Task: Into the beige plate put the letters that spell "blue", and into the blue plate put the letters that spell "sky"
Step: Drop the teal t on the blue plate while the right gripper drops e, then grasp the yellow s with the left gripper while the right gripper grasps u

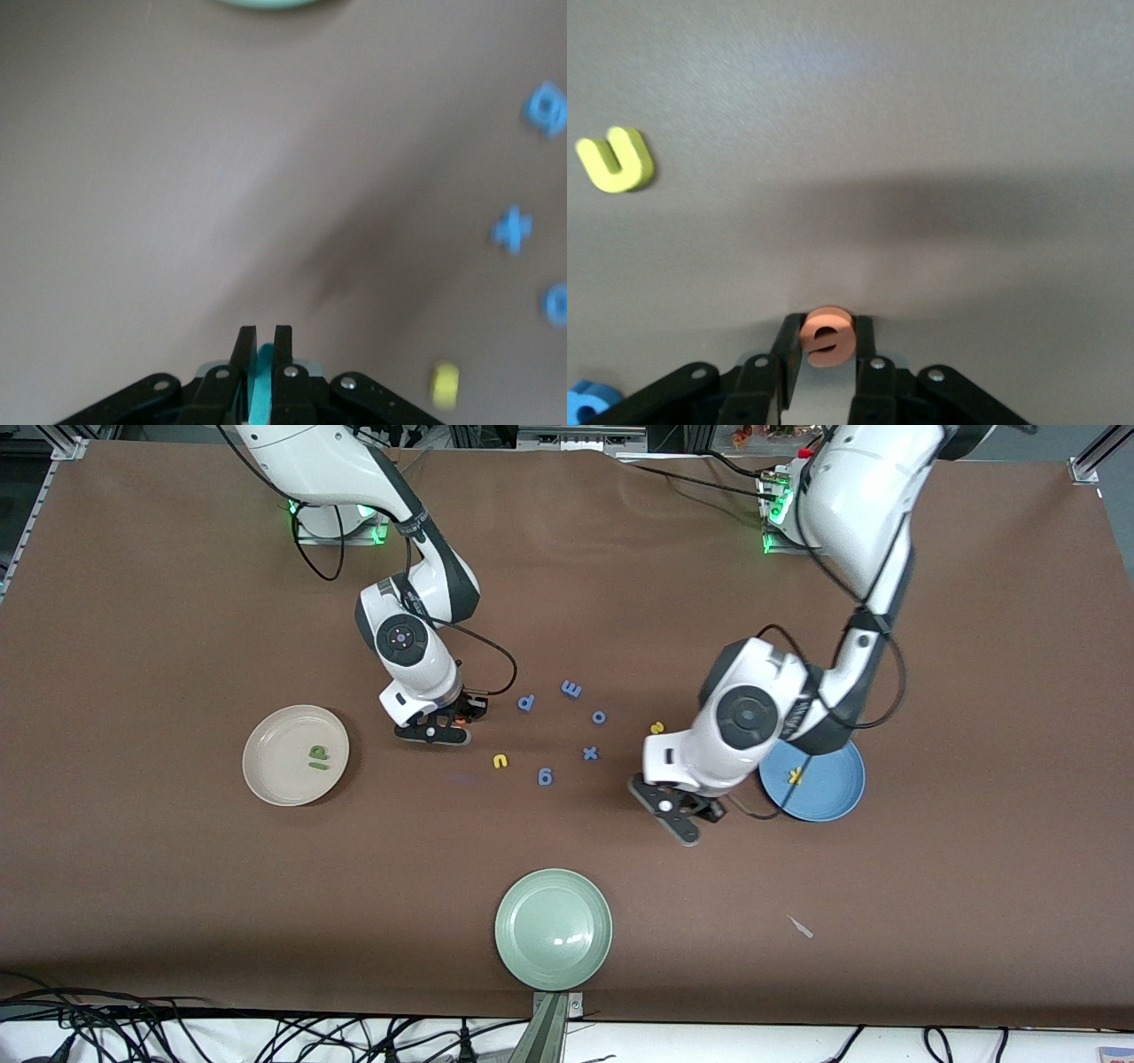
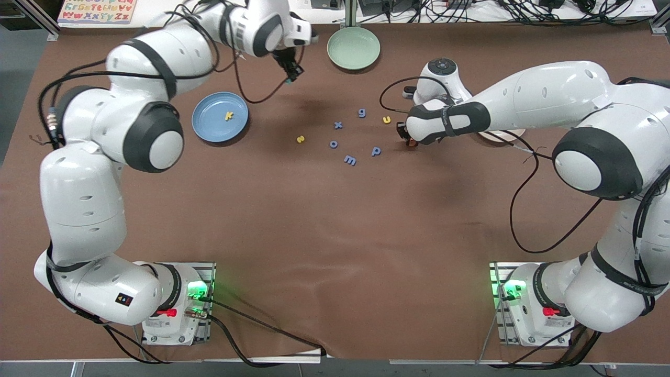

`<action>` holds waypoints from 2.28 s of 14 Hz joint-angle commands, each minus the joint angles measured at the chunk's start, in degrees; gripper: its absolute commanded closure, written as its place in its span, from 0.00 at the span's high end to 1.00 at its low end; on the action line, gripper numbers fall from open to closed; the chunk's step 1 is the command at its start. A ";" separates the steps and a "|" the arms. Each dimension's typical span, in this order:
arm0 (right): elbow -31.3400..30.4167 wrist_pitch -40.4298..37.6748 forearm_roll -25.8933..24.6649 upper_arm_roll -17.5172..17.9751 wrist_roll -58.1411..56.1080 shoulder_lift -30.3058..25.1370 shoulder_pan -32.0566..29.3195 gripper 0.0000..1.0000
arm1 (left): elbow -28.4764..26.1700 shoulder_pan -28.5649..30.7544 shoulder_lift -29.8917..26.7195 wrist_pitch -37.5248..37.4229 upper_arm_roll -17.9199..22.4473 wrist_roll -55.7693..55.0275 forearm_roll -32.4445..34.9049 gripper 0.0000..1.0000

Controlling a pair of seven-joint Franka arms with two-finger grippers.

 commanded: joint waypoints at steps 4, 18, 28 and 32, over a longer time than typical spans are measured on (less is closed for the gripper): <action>5.50 -13.56 0.08 -7.40 -10.11 -3.46 -0.02 0.13 | -11.69 9.28 -8.31 -6.42 -0.50 12.82 0.51 0.00; 8.67 -15.87 0.34 -19.11 -33.98 -1.71 -5.30 1.00 | -24.28 12.37 -13.34 0.79 -7.25 -14.01 -0.10 1.00; 21.22 -15.69 0.34 -3.56 -9.02 6.45 -4.77 1.00 | -25.07 6.83 -7.19 12.90 -12.98 -23.82 2.61 0.99; 26.07 -15.17 0.26 0.57 -5.93 11.02 -4.68 1.00 | -26.22 6.48 -4.73 16.17 -13.07 -23.73 6.14 0.96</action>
